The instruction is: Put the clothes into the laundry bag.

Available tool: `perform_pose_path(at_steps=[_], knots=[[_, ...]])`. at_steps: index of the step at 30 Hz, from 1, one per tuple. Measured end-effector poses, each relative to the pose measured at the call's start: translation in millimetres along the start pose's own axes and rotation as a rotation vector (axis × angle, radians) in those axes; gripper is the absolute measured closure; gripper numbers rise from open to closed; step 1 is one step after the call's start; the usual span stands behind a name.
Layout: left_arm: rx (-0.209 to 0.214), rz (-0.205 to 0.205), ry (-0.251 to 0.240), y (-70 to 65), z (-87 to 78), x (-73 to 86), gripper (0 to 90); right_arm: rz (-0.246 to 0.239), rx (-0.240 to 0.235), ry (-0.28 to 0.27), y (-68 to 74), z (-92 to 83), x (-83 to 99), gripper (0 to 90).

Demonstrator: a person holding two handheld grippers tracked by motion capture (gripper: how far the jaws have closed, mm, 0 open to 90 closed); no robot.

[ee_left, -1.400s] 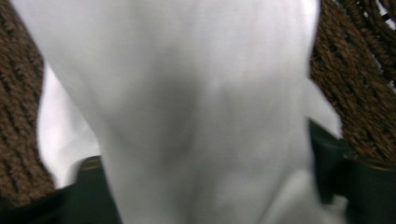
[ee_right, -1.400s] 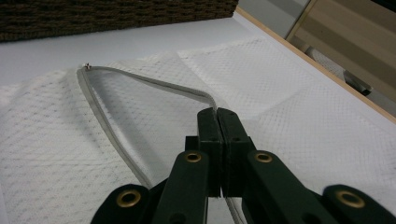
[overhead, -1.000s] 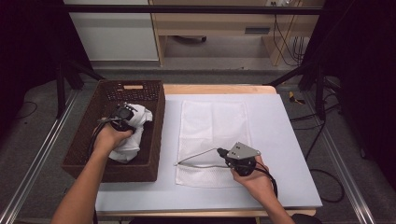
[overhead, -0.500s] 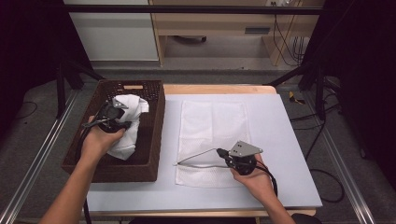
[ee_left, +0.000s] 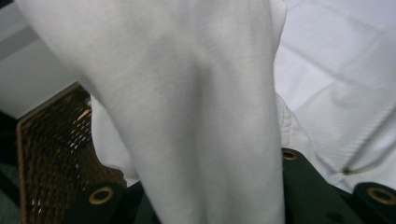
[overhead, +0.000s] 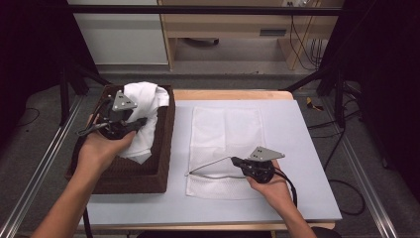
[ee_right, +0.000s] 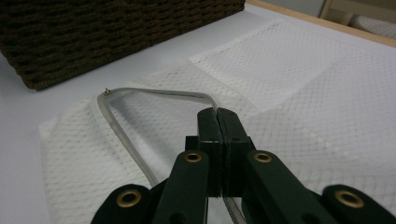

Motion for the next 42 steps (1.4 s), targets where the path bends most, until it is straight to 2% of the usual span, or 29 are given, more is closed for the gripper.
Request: perform_pose_path(at_steps=[1,3,5,8,11,12,14,18,22,26,29,32,36,42], knots=[[0.000,0.000,0.000,0.0,0.0,0.0,75.3,0.000,0.000,0.000,0.0,0.0,0.0,89.5],[0.024,0.014,-0.006,-13.7,-6.4,-5.9,75.2,0.032,-0.020,-0.007,-3.1,1.2,0.9,89.5],[0.046,0.039,-0.005,-25.6,-10.0,-10.8,75.3,0.046,-0.026,-0.009,-4.5,2.3,1.3,89.5],[0.096,0.048,-0.024,-44.3,-9.6,-17.2,75.2,0.053,-0.031,-0.013,-4.7,3.7,1.0,89.5],[0.136,0.044,-0.036,-58.8,-6.7,-20.6,75.2,0.063,-0.047,0.011,-4.4,7.8,1.4,89.5],[0.172,0.046,-0.042,-72.6,-5.1,-22.8,75.2,0.056,-0.066,0.045,-5.4,12.0,0.9,89.5],[0.180,0.051,-0.039,-77.1,-5.4,-23.4,75.2,0.064,-0.072,0.049,-7.1,13.2,0.7,89.6],[0.233,0.063,-0.056,-103.3,-5.8,-24.8,75.1,0.091,-0.084,0.023,-12.1,9.6,5.0,89.6],[0.307,0.061,-0.061,-126.6,2.7,-23.9,75.1,0.114,-0.078,-0.016,-16.8,0.6,1.9,89.5],[0.347,0.070,-0.051,-143.5,15.1,-21.2,75.1,0.128,-0.085,-0.031,-18.7,-1.7,1.1,89.5],[0.387,0.062,-0.053,-157.9,25.1,-17.2,75.1,0.131,-0.093,-0.030,-19.7,0.3,1.5,89.5],[0.420,0.048,-0.054,-169.2,33.2,-12.9,75.1,0.138,-0.097,-0.031,-21.9,1.8,2.0,89.5],[0.442,0.043,-0.059,-179.7,41.4,-8.5,75.1,0.156,-0.100,-0.040,-26.0,1.3,1.8,89.5],[0.443,0.045,-0.054,-185.9,49.4,-3.7,75.1,0.169,-0.099,-0.061,-27.9,-1.3,0.2,89.5]])
Point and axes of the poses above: each handheld gripper's, and its own axes: z roughly forward along the jaws, x roughly out of its underside, y roughly to its left, the point moved 2 cm from there along z, roughly forward along the jaws, and after that the axes turned 4 degrees about -y, right-handed, at the moved point
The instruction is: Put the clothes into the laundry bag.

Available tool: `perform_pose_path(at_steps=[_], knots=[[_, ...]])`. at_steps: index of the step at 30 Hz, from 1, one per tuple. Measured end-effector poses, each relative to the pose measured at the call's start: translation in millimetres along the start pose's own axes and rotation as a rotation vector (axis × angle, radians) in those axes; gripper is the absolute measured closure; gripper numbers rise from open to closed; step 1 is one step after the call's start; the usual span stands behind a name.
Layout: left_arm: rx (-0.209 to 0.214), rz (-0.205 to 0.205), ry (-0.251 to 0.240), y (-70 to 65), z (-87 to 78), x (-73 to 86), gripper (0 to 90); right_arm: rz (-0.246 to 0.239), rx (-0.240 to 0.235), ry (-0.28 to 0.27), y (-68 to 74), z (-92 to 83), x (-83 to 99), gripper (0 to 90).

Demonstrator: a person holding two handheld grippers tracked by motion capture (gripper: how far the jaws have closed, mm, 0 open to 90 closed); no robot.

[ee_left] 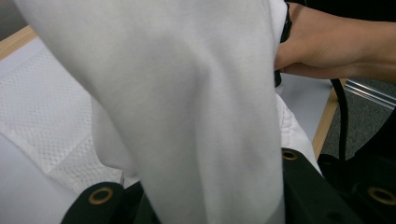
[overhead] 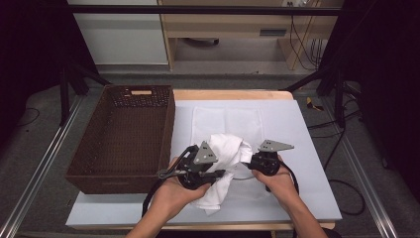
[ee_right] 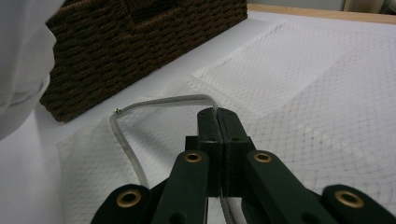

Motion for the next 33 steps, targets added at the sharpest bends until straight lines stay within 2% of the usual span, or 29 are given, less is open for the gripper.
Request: perform_pose_path(at_steps=[6,11,13,17,24,27,33], knots=[[0.007,-0.022,-0.015,2.0,3.6,2.5,75.1,0.001,0.002,-0.010,1.4,-0.4,-1.1,89.5],[0.035,-0.017,-0.011,-6.1,11.0,6.6,75.1,0.015,0.002,-0.018,1.3,-1.7,-2.2,89.5],[0.040,-0.005,0.004,-9.4,14.3,9.9,75.1,0.016,0.002,-0.024,0.1,-2.2,-2.7,89.5],[0.059,-0.008,0.027,-10.7,20.8,18.3,75.1,0.023,0.006,-0.033,-1.9,-3.7,-3.5,89.6],[0.080,0.012,0.110,-11.4,40.2,36.6,75.1,0.029,0.020,-0.041,-4.5,-5.8,-4.9,89.6],[0.096,0.002,0.123,-10.7,47.7,43.0,75.1,0.028,0.025,-0.043,-6.2,-7.2,-5.4,89.6],[0.097,0.003,0.152,-10.3,64.9,50.8,75.1,-0.006,0.049,-0.044,-6.4,-8.8,-9.8,89.6]])
Point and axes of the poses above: each handheld gripper's, and its own axes: z roughly forward along the jaws, x roughly out of its underside, y roughly to its left, the point moved 2 cm from there along z, roughly forward along the jaws, and after that the axes turned 4 degrees about -y, right-handed, at the moved point
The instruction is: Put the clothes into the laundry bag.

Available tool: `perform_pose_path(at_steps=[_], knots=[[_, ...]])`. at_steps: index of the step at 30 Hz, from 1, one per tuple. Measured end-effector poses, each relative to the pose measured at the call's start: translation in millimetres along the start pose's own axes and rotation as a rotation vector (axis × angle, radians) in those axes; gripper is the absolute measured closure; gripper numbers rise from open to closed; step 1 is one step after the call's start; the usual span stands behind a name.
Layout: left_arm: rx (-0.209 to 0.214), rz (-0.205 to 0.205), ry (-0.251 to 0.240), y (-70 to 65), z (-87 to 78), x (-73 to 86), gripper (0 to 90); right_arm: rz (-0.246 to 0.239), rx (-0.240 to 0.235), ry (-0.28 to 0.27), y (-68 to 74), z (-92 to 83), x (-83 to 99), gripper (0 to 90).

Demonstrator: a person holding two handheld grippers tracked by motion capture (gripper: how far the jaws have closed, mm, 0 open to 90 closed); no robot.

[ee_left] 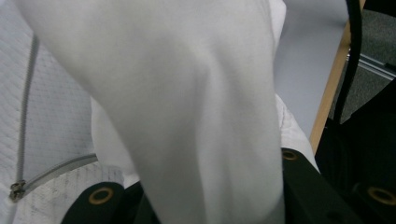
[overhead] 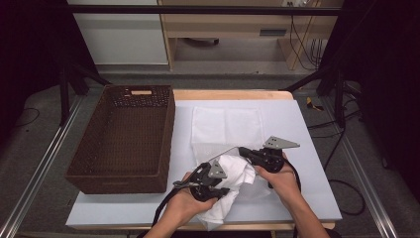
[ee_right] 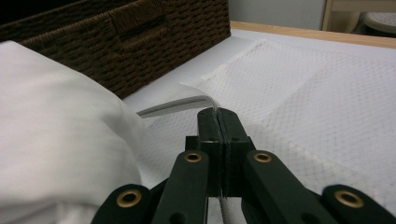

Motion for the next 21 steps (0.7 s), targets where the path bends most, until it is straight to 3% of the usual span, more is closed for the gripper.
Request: perform_pose_path(at_steps=[8,14,17,21], knots=[[0.021,0.011,0.032,1.1,17.7,3.6,75.1,-0.044,0.016,-0.010,5.6,-4.4,-9.4,89.6],[0.042,0.043,0.044,-2.6,17.3,-4.6,75.1,-0.071,0.009,-0.010,10.3,-3.5,-13.4,89.6],[0.051,0.024,0.051,3.8,23.2,-9.1,75.1,-0.077,0.006,-0.021,12.9,-5.3,-16.4,89.6],[0.051,-0.040,0.055,15.8,33.7,-8.2,75.0,-0.100,0.003,-0.028,17.6,-8.9,-20.1,89.6]])
Point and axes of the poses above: each handheld gripper's, and its own axes: z roughly forward along the jaws, x roughly out of its underside, y roughly to its left, the point moved 2 cm from there along z, roughly forward along the jaws, and after that the axes turned 4 degrees about -y, right-handed, at the moved point
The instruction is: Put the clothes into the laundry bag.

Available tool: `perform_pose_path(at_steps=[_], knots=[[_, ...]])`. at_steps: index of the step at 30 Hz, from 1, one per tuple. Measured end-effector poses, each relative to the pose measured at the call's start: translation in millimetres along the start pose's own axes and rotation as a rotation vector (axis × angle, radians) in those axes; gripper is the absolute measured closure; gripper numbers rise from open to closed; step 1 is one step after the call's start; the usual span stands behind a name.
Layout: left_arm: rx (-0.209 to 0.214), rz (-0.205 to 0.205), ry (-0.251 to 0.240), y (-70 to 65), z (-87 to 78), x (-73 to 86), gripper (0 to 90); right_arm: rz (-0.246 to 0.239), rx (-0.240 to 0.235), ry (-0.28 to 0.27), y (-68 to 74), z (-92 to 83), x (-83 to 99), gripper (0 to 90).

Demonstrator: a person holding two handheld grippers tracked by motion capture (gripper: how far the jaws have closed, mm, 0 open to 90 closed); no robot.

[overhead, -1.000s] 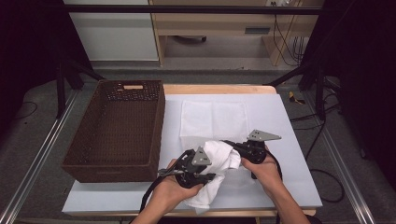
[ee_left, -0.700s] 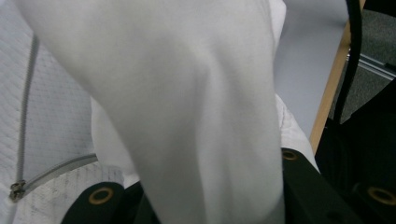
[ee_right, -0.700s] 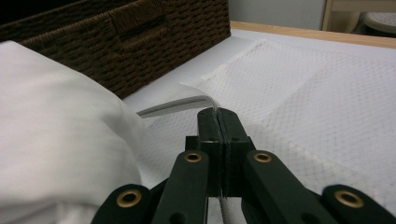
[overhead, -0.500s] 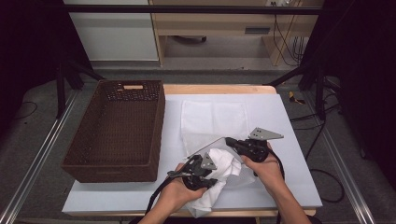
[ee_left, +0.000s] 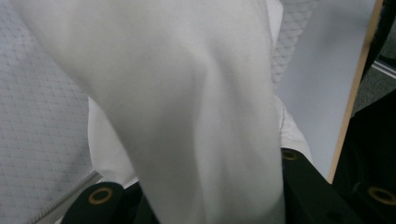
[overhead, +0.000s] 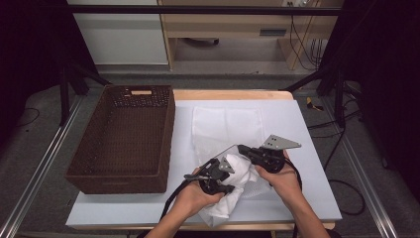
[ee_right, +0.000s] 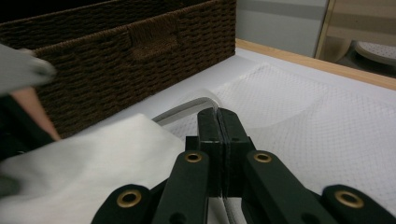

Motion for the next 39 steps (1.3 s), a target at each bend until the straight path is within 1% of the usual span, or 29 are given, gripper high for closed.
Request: perform_pose_path(at_steps=[1,4,6,9,10,11,13,14,15,17,18,19,20,23,24,26,28,29,30,32,35,37,39], knots=[[0.001,-0.028,-0.004,2.7,3.2,0.7,74.9,-0.007,0.000,-0.001,1.1,-0.8,-0.9,89.6],[0.000,-0.062,-0.010,8.0,8.9,2.4,74.5,-0.022,-0.003,-0.004,5.5,-2.5,-4.2,89.6],[-0.002,-0.106,-0.035,12.8,12.3,4.7,74.4,-0.030,-0.002,-0.001,8.1,-3.3,-5.8,89.6],[-0.012,-0.156,-0.074,19.5,15.5,7.6,74.2,-0.046,-0.008,0.008,13.3,-4.2,-6.5,89.6],[-0.012,-0.165,-0.082,21.0,15.9,7.5,74.2,-0.053,-0.013,0.012,15.6,-4.1,-6.3,89.6],[-0.020,-0.168,-0.088,21.3,15.6,6.9,74.3,-0.057,-0.018,0.015,17.7,-3.6,-6.2,89.6],[-0.043,-0.163,-0.104,21.2,13.1,3.6,74.5,-0.069,-0.021,0.025,20.6,-2.6,-6.2,89.6],[-0.069,-0.161,-0.116,21.1,10.6,0.6,74.6,-0.076,-0.022,0.027,21.8,-1.9,-6.2,89.6],[-0.078,-0.162,-0.126,21.7,9.4,-1.3,74.7,-0.080,-0.026,0.027,23.3,-1.6,-6.6,89.6],[-0.104,-0.183,-0.153,25.0,7.6,-5.9,74.8,-0.081,-0.030,0.024,25.0,-1.3,-7.5,89.6],[-0.121,-0.201,-0.167,28.0,8.7,-7.5,74.8,-0.082,-0.032,0.021,25.7,-1.2,-8.1,89.6],[-0.125,-0.213,-0.176,30.0,9.9,-8.1,74.8,-0.086,-0.035,0.019,26.4,-1.1,-8.4,89.6],[-0.134,-0.233,-0.187,33.8,13.8,-8.5,74.8,-0.086,-0.035,0.020,26.8,-0.9,-8.3,89.6],[-0.170,-0.257,-0.218,39.0,20.1,-9.0,74.3,-0.088,-0.036,0.028,27.2,0.4,-6.3,89.6],[-0.187,-0.270,-0.245,40.2,22.2,-9.2,73.5,-0.092,-0.034,0.032,26.8,1.1,-5.3,89.6],[-0.192,-0.274,-0.272,41.4,24.5,-8.8,69.7,-0.093,-0.030,0.040,25.3,3.0,-3.0,89.6],[-0.198,-0.281,-0.289,41.0,25.4,-7.4,59.2,-0.092,-0.020,0.047,22.7,4.7,-0.5,89.6],[-0.205,-0.273,-0.295,39.8,25.2,-7.1,54.7,-0.086,-0.017,0.053,20.9,5.5,1.4,89.6],[-0.219,-0.256,-0.295,38.1,24.2,-6.5,51.7,-0.085,-0.015,0.057,19.9,5.9,2.5,89.6],[-0.224,-0.236,-0.290,34.3,21.4,-6.0,44.7,-0.086,-0.009,0.064,17.7,6.5,4.7,89.6],[-0.219,-0.236,-0.296,29.5,16.1,-4.7,39.5,-0.082,-0.004,0.067,15.9,6.6,5.8,89.6],[-0.220,-0.225,-0.303,27.6,11.3,-4.0,36.4,-0.081,0.000,0.067,15.6,6.8,5.8,89.6],[-0.219,-0.224,-0.305,26.9,8.0,-3.5,34.4,-0.080,-0.002,0.066,15.2,7.3,5.9,89.6]])
Point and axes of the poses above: each handheld gripper's, and its own axes: z roughly forward along the jaws, x roughly out of its underside, y roughly to its left, the point moved 2 cm from there along z, roughly forward along the jaws, and after that the axes turned 4 degrees about -y, right-handed, at the moved point
